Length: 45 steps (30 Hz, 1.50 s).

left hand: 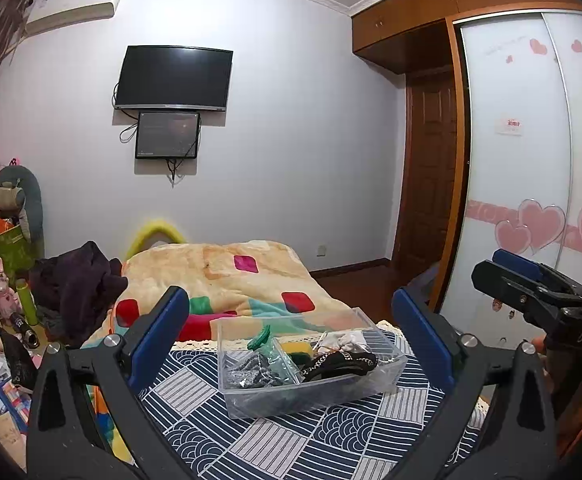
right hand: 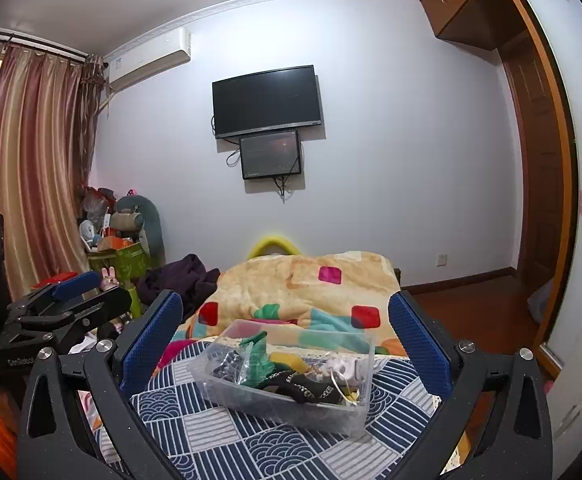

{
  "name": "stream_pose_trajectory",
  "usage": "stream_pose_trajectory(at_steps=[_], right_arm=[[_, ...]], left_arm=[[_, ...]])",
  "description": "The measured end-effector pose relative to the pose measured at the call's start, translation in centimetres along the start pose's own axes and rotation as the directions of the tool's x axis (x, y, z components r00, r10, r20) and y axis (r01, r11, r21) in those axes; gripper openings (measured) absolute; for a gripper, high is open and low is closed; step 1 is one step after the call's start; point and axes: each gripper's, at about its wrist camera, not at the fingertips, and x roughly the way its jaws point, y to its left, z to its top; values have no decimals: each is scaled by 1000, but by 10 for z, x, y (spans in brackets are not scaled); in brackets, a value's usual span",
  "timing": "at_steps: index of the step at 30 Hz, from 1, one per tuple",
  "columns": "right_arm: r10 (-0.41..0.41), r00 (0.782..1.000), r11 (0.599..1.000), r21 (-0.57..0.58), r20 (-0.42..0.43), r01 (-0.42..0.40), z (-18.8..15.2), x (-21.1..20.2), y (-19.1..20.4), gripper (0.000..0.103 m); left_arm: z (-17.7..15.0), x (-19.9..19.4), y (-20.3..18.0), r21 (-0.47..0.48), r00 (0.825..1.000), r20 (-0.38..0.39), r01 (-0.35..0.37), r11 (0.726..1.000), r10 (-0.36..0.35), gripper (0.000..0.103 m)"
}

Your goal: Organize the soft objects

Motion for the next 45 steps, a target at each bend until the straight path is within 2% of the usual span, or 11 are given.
stream_pose_trajectory(at_steps=[45], right_arm=[[7,1000,1000,-2,-6,-7,-3,-1,0,103]], left_arm=[[-4,-2,-1,-2,1000,-6,9,1000,-9,103]])
